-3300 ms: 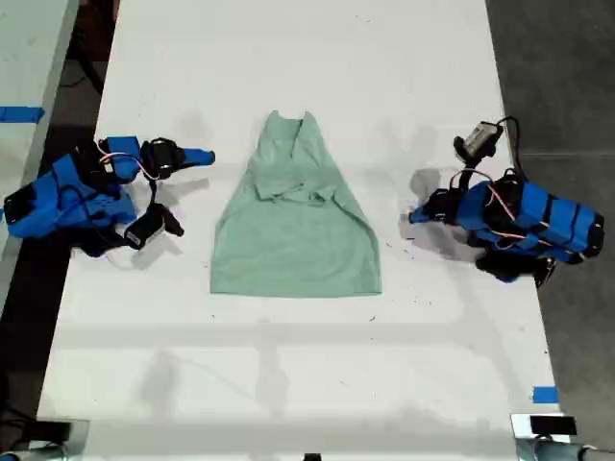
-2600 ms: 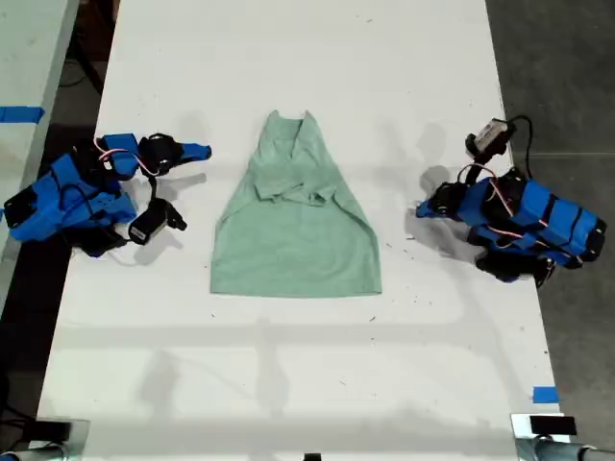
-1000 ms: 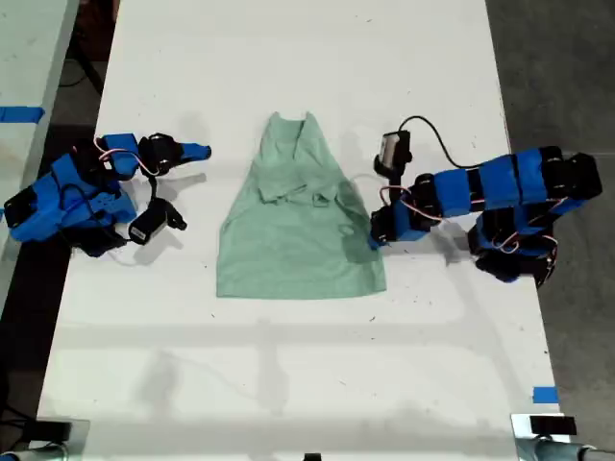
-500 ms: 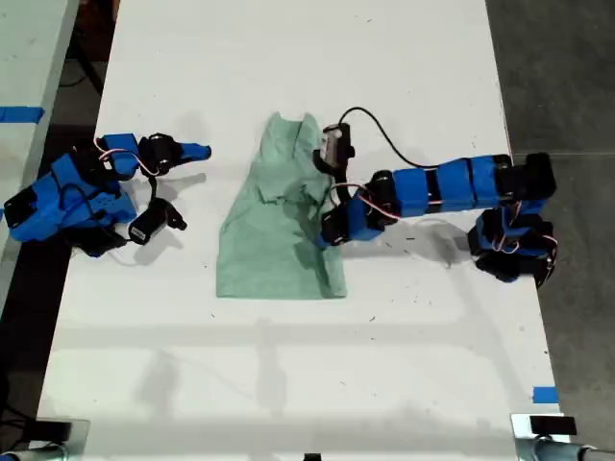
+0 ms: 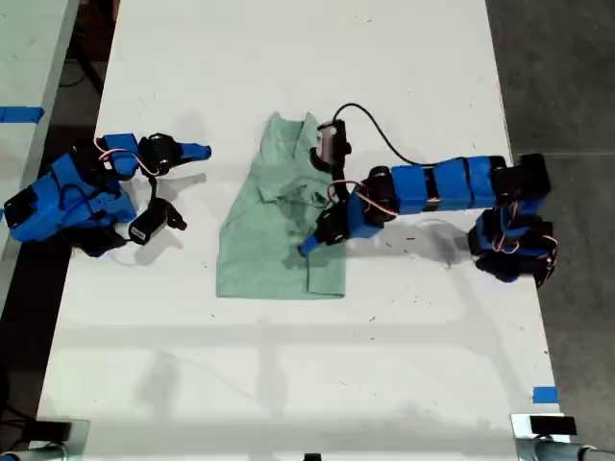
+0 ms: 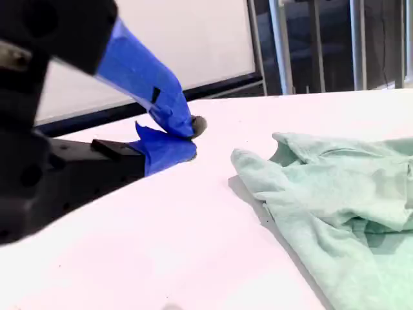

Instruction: Fold t shirt

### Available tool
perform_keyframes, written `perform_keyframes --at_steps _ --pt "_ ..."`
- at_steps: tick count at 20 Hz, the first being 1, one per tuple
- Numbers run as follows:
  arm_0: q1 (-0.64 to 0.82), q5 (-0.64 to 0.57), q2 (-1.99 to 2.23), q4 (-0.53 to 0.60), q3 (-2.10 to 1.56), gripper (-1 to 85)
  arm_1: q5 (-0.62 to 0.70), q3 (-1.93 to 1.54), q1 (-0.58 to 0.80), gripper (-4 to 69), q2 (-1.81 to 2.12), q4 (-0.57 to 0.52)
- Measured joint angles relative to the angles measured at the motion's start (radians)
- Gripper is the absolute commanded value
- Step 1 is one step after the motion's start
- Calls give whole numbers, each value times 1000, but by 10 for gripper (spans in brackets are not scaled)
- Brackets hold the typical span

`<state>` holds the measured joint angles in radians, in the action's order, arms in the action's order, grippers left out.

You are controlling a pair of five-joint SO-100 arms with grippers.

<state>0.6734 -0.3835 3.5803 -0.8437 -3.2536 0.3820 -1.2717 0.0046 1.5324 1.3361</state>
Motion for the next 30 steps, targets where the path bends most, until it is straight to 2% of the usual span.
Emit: perform_keyframes --at_steps 3,4,6,8,10,13,16,17,20,25,30 --pt "0 0 0 0 0 0 -40 -293 15 105 276 -21" --pt "0 0 0 0 0 0 -54 -433 35 88 387 -69" --pt "0 0 0 0 0 0 -75 -756 84 -15 629 -199" --pt "0 0 0 0 0 0 -80 -1091 152 -15 847 -325" --pt "0 0 0 0 0 0 -75 -1370 212 -15 1003 -388" --pt "0 0 0 0 0 -1 -46 -1585 252 -15 1121 -495" --pt "0 0 0 0 0 -1 -35 -1712 282 -15 1356 -468" --pt "0 0 0 0 0 -1 -35 -1750 293 -13 1470 -405" --pt "0 0 0 0 0 -1 -86 -1776 310 -13 1891 -91" --pt "0 0 0 0 0 -1 -130 -1778 316 -13 1962 -35" --pt "0 0 0 0 0 -1 -150 -1778 314 -13 1962 -34"
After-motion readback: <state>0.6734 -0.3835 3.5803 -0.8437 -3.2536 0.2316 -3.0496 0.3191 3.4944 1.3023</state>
